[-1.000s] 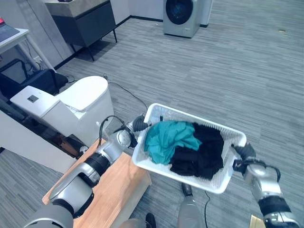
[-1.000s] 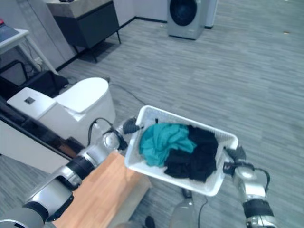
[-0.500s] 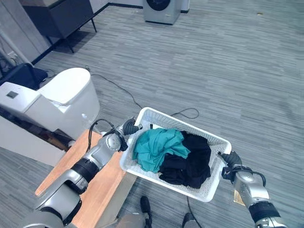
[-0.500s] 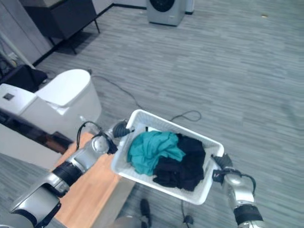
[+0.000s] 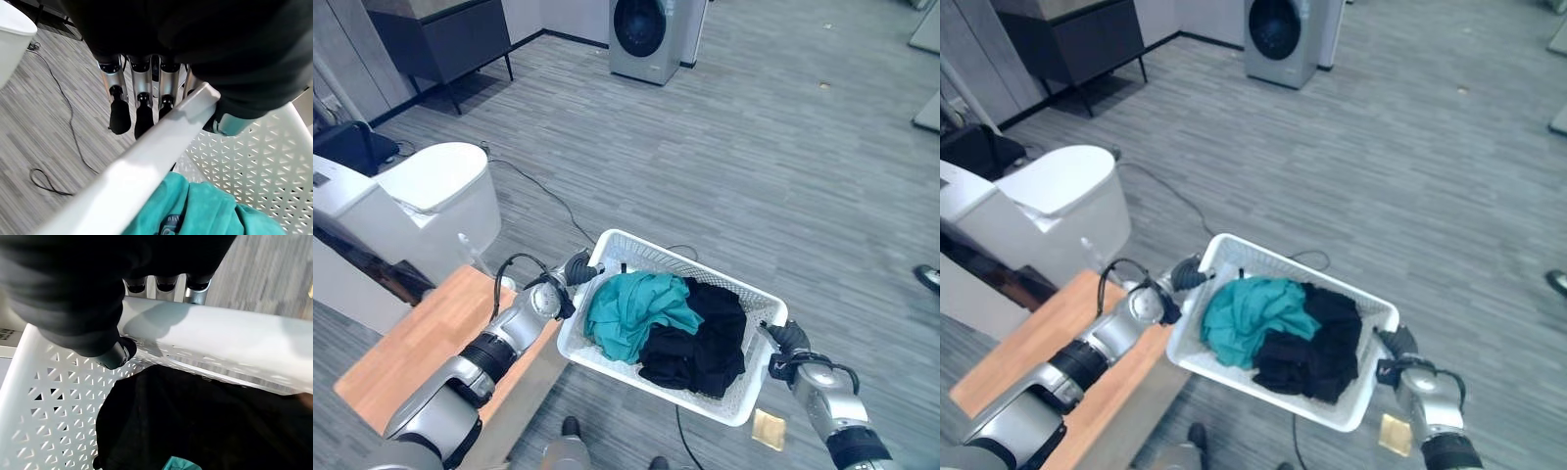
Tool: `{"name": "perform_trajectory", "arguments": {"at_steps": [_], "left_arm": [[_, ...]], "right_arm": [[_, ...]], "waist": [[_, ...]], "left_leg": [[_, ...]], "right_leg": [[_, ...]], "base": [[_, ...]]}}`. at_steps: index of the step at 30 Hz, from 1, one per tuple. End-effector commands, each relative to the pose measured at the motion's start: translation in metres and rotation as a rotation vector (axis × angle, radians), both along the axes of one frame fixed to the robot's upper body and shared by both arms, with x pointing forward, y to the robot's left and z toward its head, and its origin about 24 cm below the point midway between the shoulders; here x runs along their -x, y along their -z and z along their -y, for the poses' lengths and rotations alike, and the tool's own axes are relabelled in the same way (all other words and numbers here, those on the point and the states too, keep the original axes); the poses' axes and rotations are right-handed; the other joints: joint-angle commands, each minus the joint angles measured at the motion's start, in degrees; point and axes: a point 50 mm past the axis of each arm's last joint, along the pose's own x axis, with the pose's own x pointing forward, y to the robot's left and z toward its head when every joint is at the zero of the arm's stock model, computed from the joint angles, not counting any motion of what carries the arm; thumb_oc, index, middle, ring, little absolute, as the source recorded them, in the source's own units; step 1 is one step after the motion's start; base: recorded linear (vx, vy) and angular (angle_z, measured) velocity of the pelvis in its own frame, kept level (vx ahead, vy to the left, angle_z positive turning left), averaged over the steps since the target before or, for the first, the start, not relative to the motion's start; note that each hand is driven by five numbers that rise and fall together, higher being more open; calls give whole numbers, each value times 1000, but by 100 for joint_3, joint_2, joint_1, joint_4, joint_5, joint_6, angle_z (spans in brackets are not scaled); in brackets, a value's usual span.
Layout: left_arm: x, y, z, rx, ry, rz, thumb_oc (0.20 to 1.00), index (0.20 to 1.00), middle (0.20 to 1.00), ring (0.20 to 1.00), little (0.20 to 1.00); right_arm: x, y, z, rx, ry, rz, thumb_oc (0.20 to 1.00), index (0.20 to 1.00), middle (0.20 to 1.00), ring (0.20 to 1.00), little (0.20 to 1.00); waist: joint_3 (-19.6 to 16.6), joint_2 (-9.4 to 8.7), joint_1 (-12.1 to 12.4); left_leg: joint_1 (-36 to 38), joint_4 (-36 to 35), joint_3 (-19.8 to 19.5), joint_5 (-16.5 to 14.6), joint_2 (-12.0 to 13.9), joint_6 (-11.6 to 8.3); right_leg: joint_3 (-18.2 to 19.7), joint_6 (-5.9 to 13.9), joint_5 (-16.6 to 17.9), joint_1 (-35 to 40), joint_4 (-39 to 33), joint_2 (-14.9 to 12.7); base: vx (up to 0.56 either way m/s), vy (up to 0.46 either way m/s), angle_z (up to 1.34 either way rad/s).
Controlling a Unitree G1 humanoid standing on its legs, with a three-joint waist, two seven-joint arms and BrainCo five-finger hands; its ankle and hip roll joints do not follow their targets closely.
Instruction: Grab the laundry basket,head to the washer,open it,put in the laundry and shut it.
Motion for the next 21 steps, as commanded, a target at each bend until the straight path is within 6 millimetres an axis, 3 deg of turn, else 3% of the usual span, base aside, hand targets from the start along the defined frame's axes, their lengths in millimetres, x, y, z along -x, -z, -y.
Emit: {"name": "perform_trajectory", "arguments": {"at_steps": [1, 2, 5, 8, 9, 11, 12, 13, 14, 15, 16, 17, 18, 19, 20, 21], "left_arm": [[-27, -58, -15, 35, -80, 216, 200, 200, 200, 200, 200], [-27, -59, -19, 26, -85, 220, 200, 200, 200, 200, 200], [-25, -57, -22, 18, -82, 210, 200, 200, 200, 200, 200], [-24, -54, -26, 13, -89, 199, 200, 200, 200, 200, 200], [-21, -51, -37, -6, -119, 189, 200, 200, 200, 200, 200], [-19, -49, -44, -15, -131, 186, 200, 200, 200, 200, 200], [-16, -45, -53, -20, -147, 172, 200, 200, 200, 200, 200], [-15, -45, -53, -20, -148, 172, 200, 200, 200, 200, 200], [-13, -42, -57, -22, -162, 165, 200, 200, 200, 200, 200], [-13, -42, -58, -21, -163, 165, 200, 200, 200, 200, 200], [-10, -42, -61, -8, -177, 171, 200, 200, 200, 200, 200], [-10, -42, -61, -8, -178, 172, 200, 200, 200, 200, 200], [-10, -42, -64, 11, -198, 173, 200, 200, 200, 200, 200], [-10, -42, -64, 12, -199, 173, 200, 200, 200, 200, 200], [-11, -45, -63, 20, -198, 182, 200, 200, 200, 200, 200], [-12, -50, -58, 33, -181, 200, 200, 200, 200, 200, 200]], "right_arm": [[-26, -62, -1, 43, -135, 271, 200, 200, 200, 200, 200], [-30, -63, -7, 35, -155, 279, 200, 200, 200, 200, 200], [-40, -65, -23, 1, -197, 304, 200, 200, 200, 200, 200], [-51, -64, -38, -25, -228, 303, 200, 200, 200, 200, 200], [-56, -58, -52, -56, -255, 286, 200, 200, 200, 200, 200], [-58, -57, -59, -73, -273, 288, 200, 200, 200, 200, 200], [-59, -53, -69, -95, -301, 275, 200, 200, 200, 200, 200], [-60, -53, -70, -96, -301, 276, 200, 200, 200, 200, 200], [-61, -50, -77, -100, -319, 256, 200, 200, 200, 200, 200], [-61, -50, -77, -99, -320, 257, 200, 200, 200, 200, 200], [-61, -49, -81, -90, -341, 250, 200, 200, 200, 200, 200], [-61, -49, -81, -90, -342, 250, 200, 200, 200, 200, 200], [-62, -49, -83, -83, -347, 248, 200, 200, 200, 200, 200], [-62, -49, -83, -82, -348, 248, 200, 200, 200, 200, 200], [-63, -50, -80, -78, -343, 255, 200, 200, 200, 200, 200], [-62, -51, -74, -68, -321, 258, 200, 200, 200, 200, 200]], "waist": [[-70, 57, 221], [-82, 62, 331], [-145, 20, 546], [-185, -14, 648], [-317, -93, 727], [-390, -199, 825], [-420, -333, 892], [-418, -342, 902], [-389, -283, 801], [-401, -271, 808], [-286, -136, 653], [-284, -144, 656], [-203, 65, 523], [-210, 74, 526], [-193, 167, 463], [-157, 249, 297]], "left_leg": [[43, -779, -66, -1083, -812, 134], [-83, -1268, -125, -829, -1021, 159], [-350, -2168, -279, -660, -1282, 62], [-420, -2180, -59, -500, -1286, 136], [-209, -2201, -39, -362, -1304, 311], [-232, -2053, -85, -394, -1388, 378], [59, -1953, -4, -589, -1542, 554], [65, -1955, 11, -594, -1546, 560], [437, -1975, 74, -842, -1575, 761], [421, -1986, 83, -823, -1558, 761], [716, -1988, 64, -995, -1516, 927], [710, -1983, 73, -998, -1524, 932], [1047, -2104, -12, -1060, -1445, 1015], [1036, -2116, -6, -1040, -1434, 1012], [1227, -2246, -138, -1021, -1427, 996], [1522, -2378, -417, -1020, -1499, 936]], "right_leg": [[329, 487, -77, 132, -432, 9], [303, 502, -46, 116, -427, 69], [439, 542, -291, 297, -355, 184], [504, 506, -379, 370, -214, 251], [650, 454, -528, 470, -28, 314], [715, 519, -495, 495, 229, 262], [697, 1000, 118, 346, 1034, 65], [710, 1009, 105, 337, 1056, 53], [719, 1519, 881, -118, 2369, -230], [729, 1513, 893, -148, 2380, -218], [786, 1729, 1400, -599, 3588, -305], [795, 1730, 1385, -618, 3622, -319], [838, 1653, 1223, -1184, 4174, -333], [841, 1648, 1237, -1207, 4177, -323], [890, 1511, 1026, -1454, 3980, -369], [1098, 1308, 724, -1702, 3323, -299]], "base": [[172, -66, 47], [187, -57, -35], [240, -57, -49], [463, -28, -53], [372, 15, -36], [589, 73, -63], [585, 116, -66], [681, 201, -68], [312, 111, -51], [545, 177, -49], [222, 72, -14], [457, 149, 3], [214, 79, 16], [362, 108, 11], [387, 36, 4], [540, 14, 3]]}}
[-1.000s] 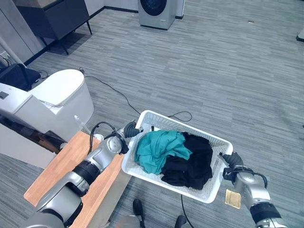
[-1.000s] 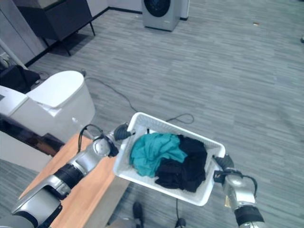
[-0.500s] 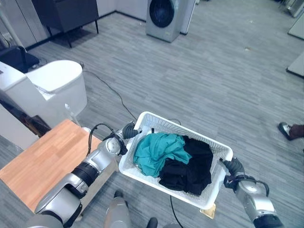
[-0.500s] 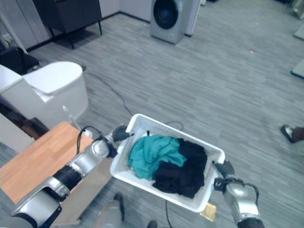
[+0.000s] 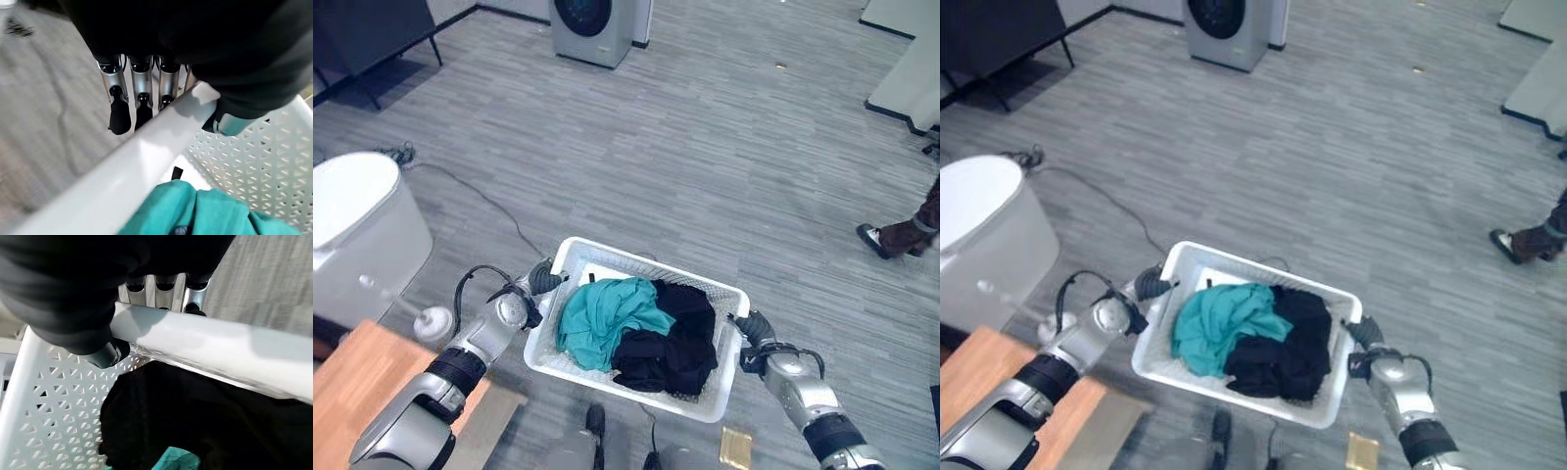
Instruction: Grab the laundry basket,head to the washer,open it,put in the laundry and shut it.
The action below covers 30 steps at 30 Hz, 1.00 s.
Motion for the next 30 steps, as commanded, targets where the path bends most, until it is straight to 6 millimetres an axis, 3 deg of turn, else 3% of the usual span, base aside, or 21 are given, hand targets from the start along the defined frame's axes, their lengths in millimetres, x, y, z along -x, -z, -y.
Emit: {"name": "perform_trajectory", "arguments": {"at_steps": [1, 2, 3, 4, 5, 6, 7, 9, 13, 14, 16, 17, 18, 20, 21, 22, 23, 24, 26, 28, 30], "left_arm": [[-26, -57, 7, 57, -6, 221, 200, 200, 200, 200, 200], [-27, -57, 9, 59, 1, 219, 200, 200, 200, 200, 200], [-27, -57, 10, 59, 2, 219, 200, 200, 200, 200, 200], [-29, -58, 15, 66, 12, 223, 200, 200, 200, 200, 200], [-31, -59, 20, 63, 19, 227, 200, 200, 200, 200, 200], [-31, -57, 21, 58, 19, 226, 200, 200, 200, 200, 200], [-31, -57, 21, 59, 20, 225, 200, 200, 200, 200, 200], [-32, -52, 17, 34, 1, 212, 200, 200, 200, 200, 200], [-30, -45, 15, 10, 2, 185, 200, 200, 200, 200, 200], [-29, -42, 14, 13, 1, 178, 200, 200, 200, 200, 200], [-27, -38, 15, 29, 2, 165, 200, 200, 200, 200, 200], [-27, -37, 16, 35, 6, 162, 200, 200, 200, 200, 200], [-27, -38, 12, 40, -3, 154, 200, 200, 200, 200, 200], [-28, -43, 11, 46, -4, 166, 200, 200, 200, 200, 200], [-32, -54, 10, 61, -9, 201, 200, 200, 200, 200, 200], [-32, -54, 10, 62, -9, 201, 200, 200, 200, 200, 200], [-35, -63, 15, 73, 3, 228, 200, 200, 200, 200, 200], [-36, -66, 19, 81, 12, 234, 200, 200, 200, 200, 200], [-36, -68, 20, 84, 18, 247, 200, 200, 200, 200, 200], [-36, -68, 21, 80, 23, 250, 200, 200, 200, 200, 200], [-36, -66, 20, 72, 25, 246, 200, 200, 200, 200, 200]], "right_arm": [[-28, -50, -17, -73, -133, 252, 200, 200, 200, 200, 200], [-26, -51, -12, -65, -121, 254, 200, 200, 200, 200, 200], [-26, -51, -12, -65, -121, 254, 200, 200, 200, 200, 200], [-25, -53, -7, -60, -116, 264, 200, 200, 200, 200, 200], [-23, -56, -2, -48, -112, 272, 200, 200, 200, 200, 200], [-23, -57, -1, -45, -112, 275, 200, 200, 200, 200, 200], [-22, -57, -1, -44, -111, 274, 200, 200, 200, 200, 200], [-23, -56, -2, -47, -114, 273, 200, 200, 200, 200, 200], [-20, -51, -4, -57, -120, 249, 200, 200, 200, 200, 200], [-19, -49, -4, -61, -123, 239, 200, 200, 200, 200, 200], [-19, -47, -6, -70, -131, 235, 200, 200, 200, 200, 200], [-17, -47, -4, -73, -120, 237, 200, 200, 200, 200, 200], [-18, -49, -3, -83, -110, 246, 200, 200, 200, 200, 200], [-19, -50, -3, -79, -105, 250, 200, 200, 200, 200, 200], [-21, -52, -3, -68, -103, 259, 200, 200, 200, 200, 200], [-21, -52, -3, -68, -103, 259, 200, 200, 200, 200, 200], [-21, -54, -2, -55, -93, 262, 200, 200, 200, 200, 200], [-21, -54, -2, -55, -91, 260, 200, 200, 200, 200, 200], [-18, -53, 0, -48, -95, 257, 200, 200, 200, 200, 200], [-14, -51, 3, -42, -90, 256, 200, 200, 200, 200, 200], [-13, -50, 3, -40, -84, 257, 200, 200, 200, 200, 200]], "waist": [[-222, 275, -218], [-243, 301, -330], [-245, 317, -338], [-261, 362, -442], [-278, 375, -544], [-273, 404, -561], [-266, 428, -579], [-297, 442, -634], [-491, 371, -722], [-595, 374, -764], [-678, 446, -831], [-673, 437, -855], [-683, 295, -861], [-633, 316, -771], [-538, 280, -616], [-531, 296, -611], [-468, 183, -521], [-436, 171, -443], [-373, 80, -336], [-352, 56, -286], [-335, 89, -163]], "left_leg": [[50, -189, -517, -248, 28, -232], [166, -210, -618, -327, 42, -300], [161, -212, -629, -315, 59, -307], [303, -226, -763, -466, 84, -363], [558, -206, -930, -704, 53, -413], [683, -142, -967, -825, 72, -442], [695, -128, -991, -847, 92, -442], [1104, 6, -1041, -1217, 125, -542], [1559, 91, -1152, -1456, 187, -667], [1694, 238, -1163, -1428, 269, -753], [1612, 863, -1090, -1026, 489, -965], [1362, 1551, -1004, -630, 641, -1078], [863, 2910, -378, 123, 1243, -1140], [620, 3593, -210, 108, 1484, -1133], [334, 4369, -21, 228, 1864, -1185], [339, 4384, -22, 215, 1882, -1190], [-6, 4404, 372, 269, 2149, -1200], [-164, 4220, 435, 44, 2170, -1246], [-701, 3600, 606, -319, 1911, -1222], [-924, 2356, 672, -448, 1689, -1174], [-1035, 960, 543, -76, 1298, -1213]], "right_leg": [[180, -356, 1018, 337, -2736, 567], [291, -435, 884, 299, -3485, 507], [273, -444, 920, 324, -3544, 524], [413, -437, 1042, 178, -4313, 395], [539, -356, 1433, -103, -5219, 132], [428, -284, 1608, -155, -5567, 38], [392, -281, 1627, -99, -5625, 51], [-74, -133, 1835, -202, -6228, -122], [-232, -129, 2018, 22, -6181, -90], [-271, -158, 2155, 137, -6065, -41], [-313, -316, 2124, 321, -5821, 169], [-317, -429, 2070, 423, -5734, 233], [-580, -748, 1805, 796, -5698, 302], [-644, -893, 1661, 972, -5713, 460], [-683, -1079, 1341, 1296, -5700, 692], [-681, -1082, 1337, 1303, -5698, 709], [-791, -1126, 1182, 1522, -5788, 675], [-816, -1099, 1101, 1631, -5823, 688], [-808, -1001, 1054, 1854, -5904, 591], [-841, -905, 971, 1967, -5898, 497], [-817, -849, 871, 2133, -5887, 540]], "base": [[541, -52, 35], [288, -60, 67], [327, -80, 92], [506, -123, 89], [696, -159, 77], [522, -114, 66], [530, -127, 53], [505, -137, 43], [503, -167, 49], [631, -245, 46], [560, -266, 13], [612, -482, -4], [582, -489, 11], [398, -394, 13], [251, -279, -27], [478, -419, -33], [271, -180, -18], [368, -193, 1], [281, 10, 14], [274, 110, 8], [304, 123, -17]]}}
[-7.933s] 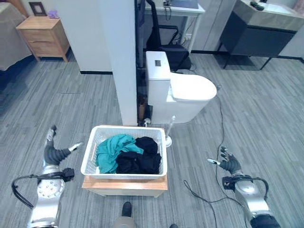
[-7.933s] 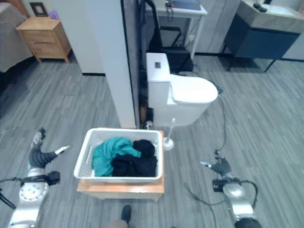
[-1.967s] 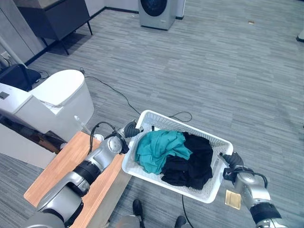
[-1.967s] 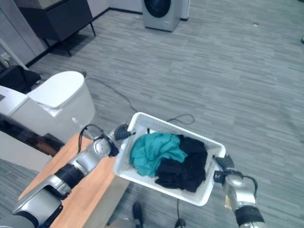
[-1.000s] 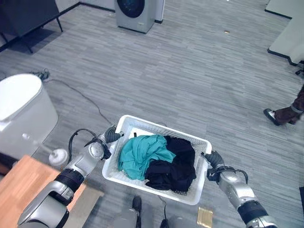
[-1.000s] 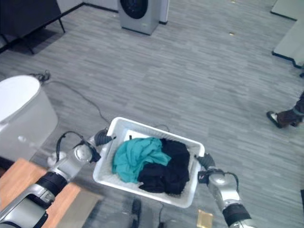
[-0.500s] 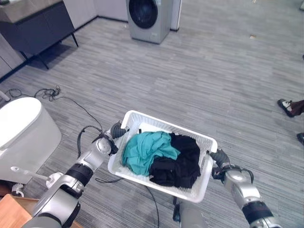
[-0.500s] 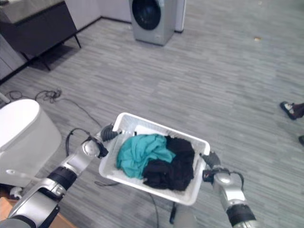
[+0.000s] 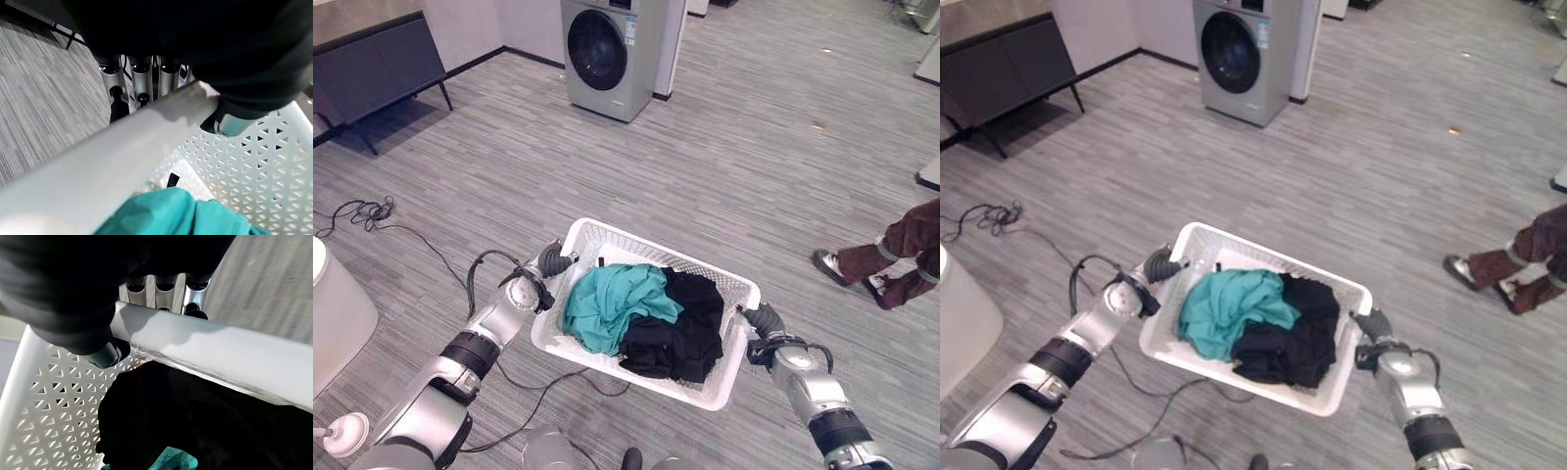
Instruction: Grab the laundry basket,head to the washer,open it,put in the laundry and shut it.
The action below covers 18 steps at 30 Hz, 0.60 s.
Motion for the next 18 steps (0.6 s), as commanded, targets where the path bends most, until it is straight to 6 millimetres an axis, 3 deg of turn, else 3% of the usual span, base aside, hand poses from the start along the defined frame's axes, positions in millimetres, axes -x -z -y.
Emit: {"name": "perform_trajectory", "arguments": {"at_steps": [1, 2, 6, 9, 11, 12, 13, 14, 15, 16, 18], "left_arm": [[-20, -48, 8, 43, 18, 184, 200, 200, 200, 200, 200], [-20, -46, 8, 43, 16, 176, 200, 200, 200, 200, 200], [-18, -44, 6, 48, 13, 167, 200, 200, 200, 200, 200], [-14, -40, -5, 42, -15, 151, 200, 200, 200, 200, 200], [-14, -40, -8, 32, -18, 149, 200, 200, 200, 200, 200], [-12, -35, -10, 19, -14, 135, 200, 200, 200, 200, 200], [-11, -33, -13, 13, -22, 127, 200, 200, 200, 200, 200], [-11, -33, -13, 12, -22, 127, 200, 200, 200, 200, 200], [-12, -33, -13, 10, -22, 126, 200, 200, 200, 200, 200], [-10, -32, -13, 1, -17, 123, 200, 200, 200, 200, 200], [-11, -34, -10, 4, -13, 135, 200, 200, 200, 200, 200]], "right_arm": [[-7, -33, -7, -49, -102, 198, 200, 200, 200, 200, 200], [-8, -33, -8, -51, -98, 203, 200, 200, 200, 200, 200], [-13, -31, -14, -78, -96, 199, 200, 200, 200, 200, 200], [-20, -29, -27, -104, -125, 191, 200, 200, 200, 200, 200], [-21, -29, -28, -107, -124, 190, 200, 200, 200, 200, 200], [-18, -27, -31, -138, -122, 195, 200, 200, 200, 200, 200], [-18, -27, -32, -153, -118, 201, 200, 200, 200, 200, 200], [-17, -27, -32, -153, -118, 201, 200, 200, 200, 200, 200], [-16, -26, -35, -163, -119, 201, 200, 200, 200, 200, 200], [-14, -25, -37, -174, -109, 210, 200, 200, 200, 200, 200], [-13, -26, -35, -158, -104, 217, 200, 200, 200, 200, 200]], "waist": [[-229, 255, 313], [-225, 275, 377], [-184, 287, 482], [-265, 216, 631], [-339, 182, 662], [-456, -69, 739], [-453, -132, 711], [-459, -142, 715], [-469, -221, 704], [-449, -219, 590], [-353, -127, 456]], "left_leg": [[611, -1748, -381, 731, -380, -32], [527, -2386, -629, 834, -515, -49], [151, -2750, -1026, 962, -592, -110], [245, -2750, -828, 1146, -394, -15], [263, -2750, -783, 1253, -361, 19], [274, -2434, -677, 1287, -499, 126], [336, -2239, -659, 1224, -592, 197], [325, -2222, -652, 1210, -598, 202], [384, -2065, -621, 1128, -703, 300], [626, -1916, -554, 828, -815, 509], [885, -1802, -560, 588, -822, 656]], "right_leg": [[-365, 884, -28, -272, 270, -214], [-318, 886, -152, -154, 287, -138], [-183, 794, -492, 26, 471, 31], [28, 768, -930, 287, 796, 117], [57, 785, -995, 319, 847, 117], [95, 1040, -712, 387, 1252, -111], [77, 1226, -257, 266, 1673, -263], [82, 1233, -263, 255, 1684, -274], [100, 1434, 265, 130, 2120, -422], [188, 1645, 991, -273, 3292, -605], [248, 1736, 1396, -690, 4261, -631]], "base": [[358, 106, -16], [246, 67, -17], [319, 49, -27], [576, 173, -19], [577, 206, -39], [610, 235, -49], [610, 238, -53], [329, 180, 3], [520, 311, 5], [667, 392, 11], [454, 264, 32]]}}
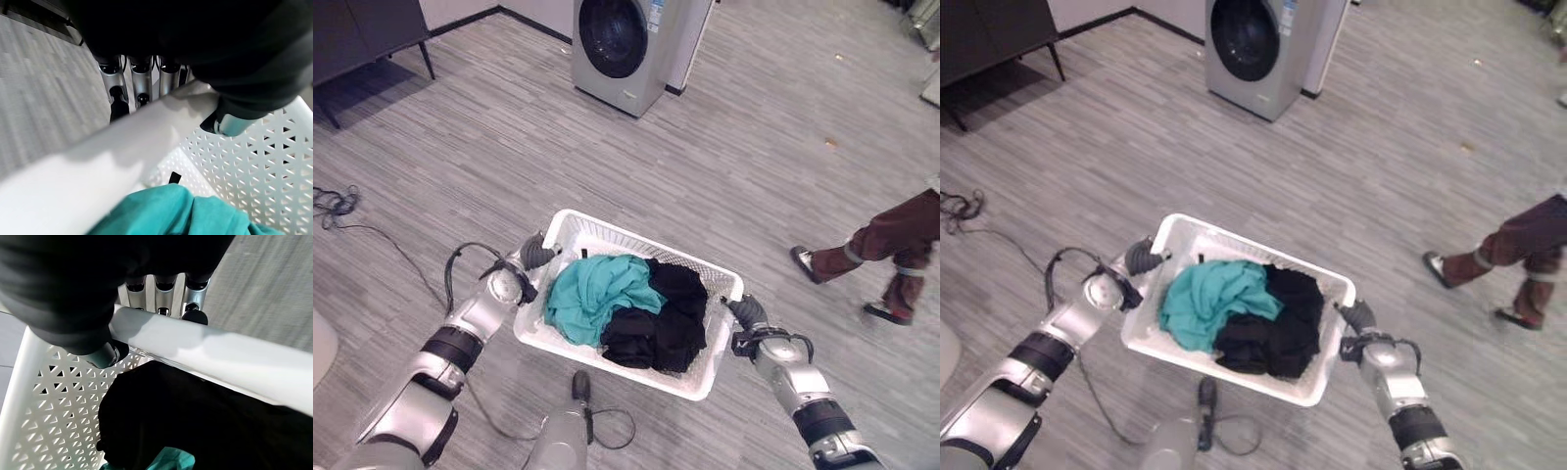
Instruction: Grab the laundry basket,head to the washer,open it,put in the laundry and shut it.
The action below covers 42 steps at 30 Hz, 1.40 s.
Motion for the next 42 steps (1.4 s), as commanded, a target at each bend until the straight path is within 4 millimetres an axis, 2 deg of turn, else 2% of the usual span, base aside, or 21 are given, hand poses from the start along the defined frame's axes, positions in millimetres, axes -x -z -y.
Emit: {"name": "perform_trajectory", "arguments": {"at_steps": [1, 2, 5, 7, 8, 9, 11, 14, 17, 19, 21, 23, 25, 28, 30, 32, 35, 36, 38, 40, 42], "left_arm": [[-4, -18, 11, 47, 28, 102, 200, 200, 200, 200, 200], [-5, -20, 14, 58, 31, 110, 200, 200, 200, 200, 200], [-7, -24, 20, 71, 50, 122, 200, 200, 200, 200, 200], [-6, -23, 27, 73, 81, 115, 200, 200, 200, 200, 200], [-6, -23, 27, 73, 82, 115, 200, 200, 200, 200, 200], [-7, -23, 30, 67, 90, 111, 200, 200, 200, 200, 200], [-8, -23, 32, 61, 89, 122, 200, 200, 200, 200, 200], [-6, -17, 27, 43, 70, 110, 200, 200, 200, 200, 200], [-3, -12, 23, 31, 62, 99, 200, 200, 200, 200, 200], [-1, -8, 19, 33, 49, 87, 200, 200, 200, 200, 200], [-1, -5, 18, 37, 44, 78, 200, 200, 200, 200, 200], [0, 0, 19, 45, 43, 64, 200, 200, 200, 200, 200], [0, -5, 13, 61, 37, 66, 200, 200, 200, 200, 200], [0, -9, 13, 98, 33, 83, 200, 200, 200, 200, 200], [-2, -14, 17, 118, 42, 94, 200, 200, 200, 200, 200], [-4, -21, 22, 131, 55, 119, 200, 200, 200, 200, 200], [-6, -24, 27, 119, 68, 127, 200, 200, 200, 200, 200], [-7, -25, 27, 112, 67, 134, 200, 200, 200, 200, 200], [-7, -25, 27, 112, 67, 134, 200, 200, 200, 200, 200], [-6, -24, 26, 95, 72, 129, 200, 200, 200, 200, 200], [-5, -22, 24, 93, 69, 122, 200, 200, 200, 200, 200]], "right_arm": [[-11, -38, -5, -80, -67, 233, 200, 200, 200, 200, 200], [-11, -39, -3, -72, -59, 239, 200, 200, 200, 200, 200], [-10, -42, 4, -59, -41, 248, 200, 200, 200, 200, 200], [-3, -43, 19, -45, -11, 251, 200, 200, 200, 200, 200], [-3, -43, 19, -45, -10, 251, 200, 200, 200, 200, 200], [0, -45, 23, -45, -2, 255, 200, 200, 200, 200, 200], [3, -46, 25, -42, 1, 262, 200, 200, 200, 200, 200], [7, -44, 22, -54, -13, 257, 200, 200, 200, 200, 200], [7, -41, 19, -50, -32, 242, 200, 200, 200, 200, 200], [9, -39, 22, -49, -25, 232, 200, 200, 200, 200, 200], [9, -38, 21, -51, -30, 228, 200, 200, 200, 200, 200], [9, -40, 25, -56, -14, 237, 200, 200, 200, 200, 200], [7, -42, 32, -53, 10, 243, 200, 200, 200, 200, 200], [6, -45, 37, -30, 20, 245, 200, 200, 200, 200, 200], [5, -47, 40, -9, 30, 243, 200, 200, 200, 200, 200], [6, -49, 42, 6, 31, 248, 200, 200, 200, 200, 200], [6, -49, 40, 8, 20, 254, 200, 200, 200, 200, 200], [6, -47, 37, 8, 7, 251, 200, 200, 200, 200, 200], [6, -47, 37, 8, 7, 250, 200, 200, 200, 200, 200], [0, -48, 25, -11, -15, 268, 200, 200, 200, 200, 200], [-5, -49, 19, -21, -27, 274, 200, 200, 200, 200, 200]], "waist": [[-497, 442, 25], [-411, 599, -126], [-369, 741, -303], [-363, 788, -560], [-364, 802, -568], [-382, 797, -654], [-376, 822, -762], [-359, 912, -811], [-522, 982, -830], [-652, 917, -887], [-712, 984, -936], [-782, 1014, -1008], [-718, 928, -845], [-577, 839, -674], [-476, 789, -550], [-350, 629, -390], [-322, 584, -302], [-331, 667, -179], [-312, 647, -171], [-378, 816, 36], [-427, 828, 133]], "left_leg": [[407, -576, -718, 454, 277, 353], [784, -623, -712, 271, 306, 445], [1125, -758, -820, 210, 273, 432], [1532, -735, -984, -97, 165, 309], [1524, -734, -998, -86, 183, 303], [1726, -685, -1116, -345, 179, 195], [1986, -602, -1227, -620, 225, 107], [2386, -528, -1135, -915, 292, 38], [2899, -607, -1060, -1117, 390, -78], [3124, -445, -1087, -950, 433, -189], [3178, -240, -1130, -855, 557, -259], [2864, 791, -1158, 57, 932, -501], [2055, 2972, -1211, 838, 1423, -410], [1553, 3850, -1331, 880, 1498, -281], [1060, 4027, -1348, 603, 1607, -253], [177, 3182, -1304, 231, 1049, -138], [86, 1749, -1204, 255, 803, -191], [56, 222, -1215, 552, 557, -226], [139, 104, -1194, 610, 532, -224], [-71, -1347, -992, 1035, 211, -264], [-159, -1433, -841, 1085, 157, -239]], "right_leg": [[-240, 2, 1174, -448, 438, 572], [-373, -3, 1018, -922, 885, 415], [-551, -161, 603, -1341, 512, 316], [-637, -342, 124, -1537, -1160, 298], [-662, -355, 157, -1510, -1220, 321], [-670, -366, 90, -1543, -2392, 255], [-507, -202, 454, -1788, -3412, 157], [-818, -16, 601, -2128, -4013, -45], [-1018, 11, 596, -1996, -3996, 79], [-1020, -72, 973, -1784, -3919, 136], [-982, -116, 992, -1719, -3793, 276], [-930, -374, 898, -1599, -3582, 546], [-893, -897, 577, -1049, -3574, 967], [-788, -1097, 351, -760, -3612, 1163], [-622, -1122, 146, -501, -3686, 1268], [-454, -1086, 77, -288, -3759, 1209], [-463, -1006, -1, -162, -3750, 1149], [-520, -953, -132, 42, -3706, 1248], [-513, -949, -135, 66, -3705, 1224], [-441, -974, -480, 404, -3590, 1521], [-299, -1014, -638, 567, -3508, 1623]], "base": [[424, 212, 61], [440, 190, 48], [479, 133, 12], [505, 3, 48], [447, -114, 88], [480, -127, 82], [600, -149, 65], [439, -92, 46], [619, -163, 24], [471, -167, 20], [385, -163, 17], [500, -350, 18], [560, -532, 7], [344, -292, -73], [344, -201, -67], [239, -34, -33], [285, 11, -67], [378, 28, -68], [261, 19, -47], [575, 22, -100], [494, 32, -50]]}}
